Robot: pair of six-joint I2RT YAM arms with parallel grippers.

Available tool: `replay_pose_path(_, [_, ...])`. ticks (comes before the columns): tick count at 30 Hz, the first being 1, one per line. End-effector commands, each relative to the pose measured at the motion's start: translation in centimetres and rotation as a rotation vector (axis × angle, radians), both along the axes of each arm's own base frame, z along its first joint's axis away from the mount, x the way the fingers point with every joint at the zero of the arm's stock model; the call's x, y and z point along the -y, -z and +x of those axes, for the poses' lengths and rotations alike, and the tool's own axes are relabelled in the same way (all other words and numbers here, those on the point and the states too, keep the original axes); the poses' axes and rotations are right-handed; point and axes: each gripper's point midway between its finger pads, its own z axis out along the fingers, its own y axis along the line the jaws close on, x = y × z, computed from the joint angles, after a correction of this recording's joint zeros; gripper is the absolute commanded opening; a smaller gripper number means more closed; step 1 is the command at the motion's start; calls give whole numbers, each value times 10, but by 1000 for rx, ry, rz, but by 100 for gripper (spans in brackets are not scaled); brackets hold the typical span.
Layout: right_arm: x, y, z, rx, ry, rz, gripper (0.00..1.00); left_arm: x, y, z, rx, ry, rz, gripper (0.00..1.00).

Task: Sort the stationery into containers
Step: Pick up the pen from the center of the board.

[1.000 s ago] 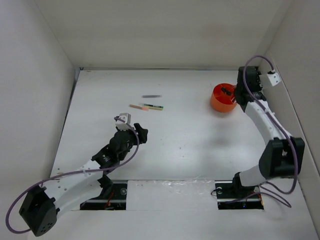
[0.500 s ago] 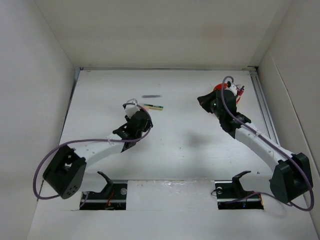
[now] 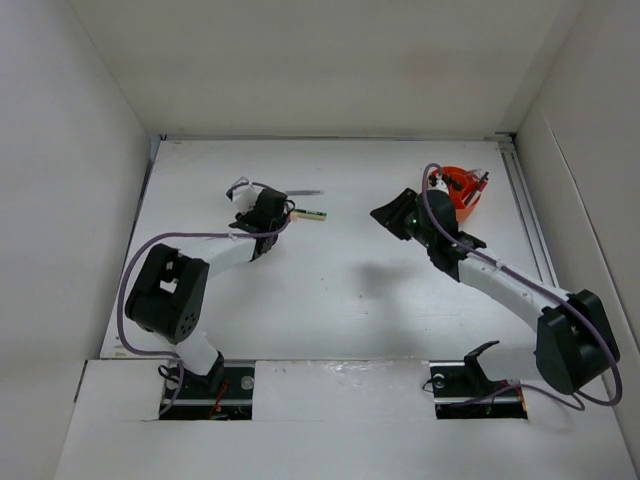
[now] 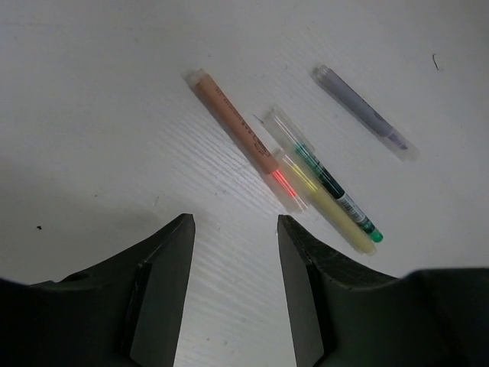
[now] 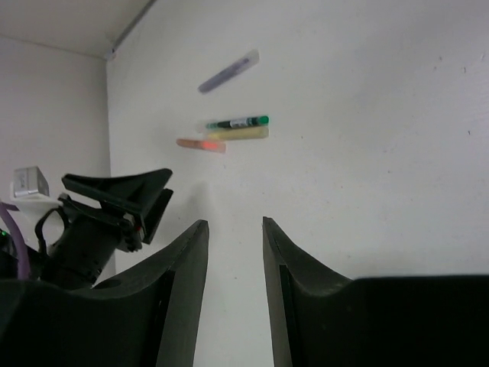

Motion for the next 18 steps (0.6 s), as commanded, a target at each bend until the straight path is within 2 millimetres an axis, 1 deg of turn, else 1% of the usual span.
replay_pose_path(1, [-17, -13, 1, 44, -56, 61, 40, 1, -13, 22, 29, -47, -45, 44])
replay_pose_path(3, [-19, -13, 3, 46, -70, 56, 40, -2, -9, 32, 20, -64, -57, 44])
replay_pose_path(4, [-24, -10, 0, 38, -82, 53, 40, -4, 1, 38, -5, -71, -53, 44])
replay_pose_path(6, [-25, -6, 1, 30, -82, 49, 40, -12, 10, 47, -30, -88, -78, 44])
replay_pose_path(7, [-27, -10, 1, 40, -95, 48, 40, -16, 24, 49, -66, -92, -77, 44])
replay_pose_path(8, [-27, -6, 2, 32, -95, 44, 40, -20, 24, 55, -72, -94, -100, 44])
replay_pose_path(9, [-30, -6, 0, 31, -104, 44, 40, -20, 29, 55, -82, -94, -97, 44])
replay_pose_path(10, [-30, -6, 0, 31, -104, 44, 40, -26, 33, 55, -90, -107, -94, 44])
replay_pose_path(11, [-30, -6, 0, 31, -104, 44, 40, -25, 35, 58, -92, -107, -93, 44])
replay_pose_path(12, [-30, -6, 0, 35, -108, 37, 40, -29, 34, 59, -85, -122, -80, 44])
replay_pose_path(13, [-31, -10, 1, 44, -108, 41, 40, -28, 34, 62, -84, -116, -74, 44])
replay_pose_path(14, [-31, -6, 2, 36, -108, 37, 40, -29, 38, 61, -93, -117, -70, 44])
replay_pose_path(15, [-34, -6, 0, 35, -117, 37, 40, -29, 34, 64, -80, -123, -68, 44])
replay_pose_path(16, [-35, -2, 0, 26, -117, 32, 40, -28, 31, 67, -72, -122, -71, 44])
replay_pose_path(17, [-37, -2, 2, 28, -128, 28, 40, -28, 35, 67, -80, -123, -68, 44])
replay_pose_path(18, [-37, -2, 2, 28, -129, 28, 40, -27, 30, 70, -69, -122, -72, 44])
